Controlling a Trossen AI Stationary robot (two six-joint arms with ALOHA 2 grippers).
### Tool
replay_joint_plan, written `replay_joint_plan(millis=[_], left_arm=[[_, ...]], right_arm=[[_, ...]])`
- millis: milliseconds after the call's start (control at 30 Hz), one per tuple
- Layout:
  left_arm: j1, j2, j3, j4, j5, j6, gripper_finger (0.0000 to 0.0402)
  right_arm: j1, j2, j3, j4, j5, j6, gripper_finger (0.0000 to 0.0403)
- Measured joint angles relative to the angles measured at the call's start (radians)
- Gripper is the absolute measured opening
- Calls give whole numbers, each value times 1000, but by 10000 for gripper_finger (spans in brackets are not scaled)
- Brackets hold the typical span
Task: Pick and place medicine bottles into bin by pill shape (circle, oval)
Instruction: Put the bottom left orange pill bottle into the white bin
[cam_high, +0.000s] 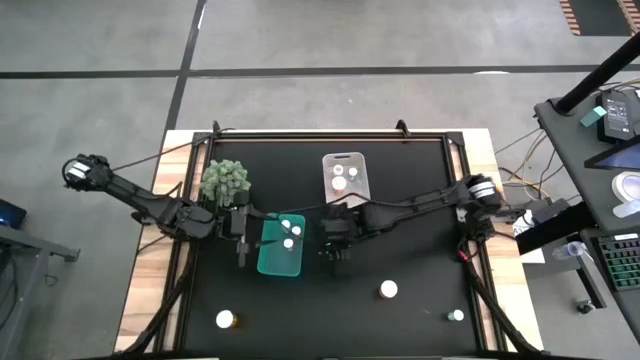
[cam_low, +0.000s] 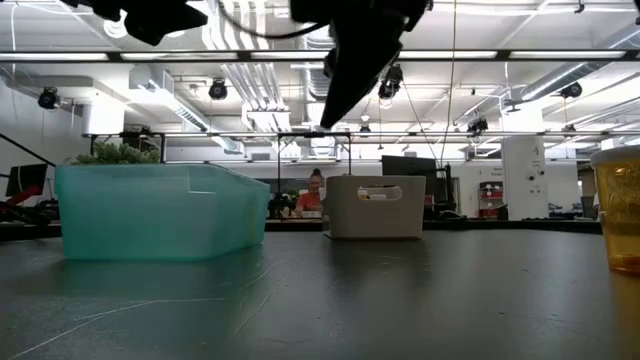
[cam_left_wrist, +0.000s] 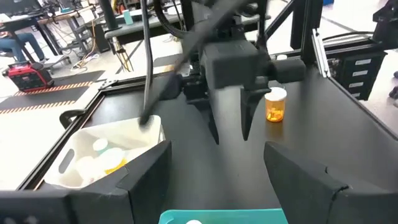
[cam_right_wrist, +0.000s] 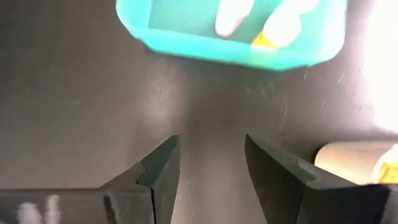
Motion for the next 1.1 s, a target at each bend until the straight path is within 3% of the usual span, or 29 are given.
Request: replay_joint_plan(millis=[300, 600, 900, 1100], left_arm=[[0, 91, 23, 166, -2, 9, 240], [2, 202, 21, 400, -6, 14, 240], [9, 324, 36, 726, -16, 87, 240], [17, 402, 121, 749, -151, 80, 240]], right_arm=[[0, -302, -443, 525, 32, -165, 171], [0, -575, -801, 987, 34, -351, 171], [-1, -830, -1102, 1255, 27, -508, 171], [-22, -1025, -1231, 1303, 4, -518, 171]])
